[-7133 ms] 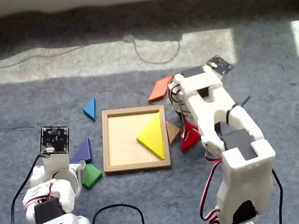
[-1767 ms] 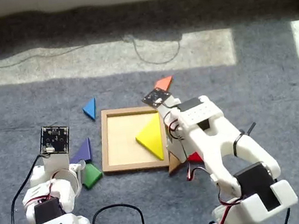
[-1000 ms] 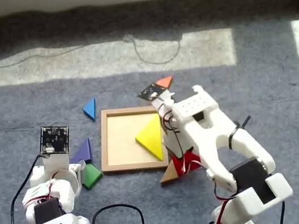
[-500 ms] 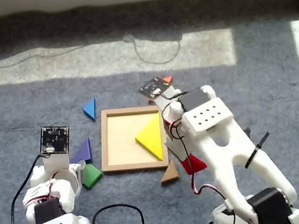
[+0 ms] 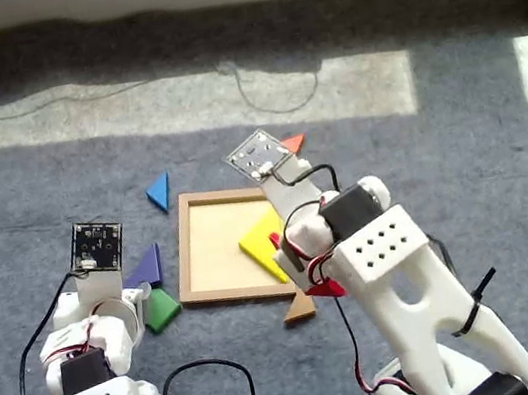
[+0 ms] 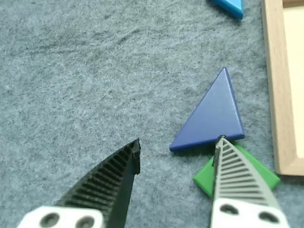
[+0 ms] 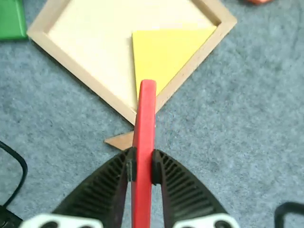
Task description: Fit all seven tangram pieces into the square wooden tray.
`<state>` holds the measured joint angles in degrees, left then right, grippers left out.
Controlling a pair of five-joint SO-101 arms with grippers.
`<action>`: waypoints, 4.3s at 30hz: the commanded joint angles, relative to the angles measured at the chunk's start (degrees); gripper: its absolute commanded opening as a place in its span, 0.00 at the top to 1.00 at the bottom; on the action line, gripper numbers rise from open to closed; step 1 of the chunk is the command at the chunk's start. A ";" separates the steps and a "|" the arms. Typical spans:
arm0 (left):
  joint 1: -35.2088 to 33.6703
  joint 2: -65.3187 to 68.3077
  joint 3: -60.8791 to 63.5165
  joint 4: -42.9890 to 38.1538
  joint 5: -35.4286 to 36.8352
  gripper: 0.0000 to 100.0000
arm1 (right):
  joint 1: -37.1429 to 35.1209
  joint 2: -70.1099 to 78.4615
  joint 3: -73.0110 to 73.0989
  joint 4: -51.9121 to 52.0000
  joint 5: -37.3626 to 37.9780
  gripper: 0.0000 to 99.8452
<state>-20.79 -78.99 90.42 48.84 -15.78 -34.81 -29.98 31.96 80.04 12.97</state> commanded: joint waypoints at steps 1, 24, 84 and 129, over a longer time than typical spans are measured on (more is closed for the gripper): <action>0.31 -0.75 -0.31 -1.05 0.35 0.74 | -2.59 0.48 -0.84 -8.04 -3.87 1.00; 0.22 -0.75 -0.31 -1.05 0.35 0.74 | -9.71 32.22 -19.91 -23.87 8.09 1.00; 0.48 -0.75 -0.22 -1.85 0.53 0.74 | 16.57 22.90 -6.46 -40.57 -28.31 0.67; 0.13 -0.75 -0.22 -1.67 0.53 0.74 | 9.10 55.43 -31.34 -40.84 -28.31 0.68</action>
<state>-20.79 -78.99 90.42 48.04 -15.78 -25.41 26.29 3.12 40.40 -14.99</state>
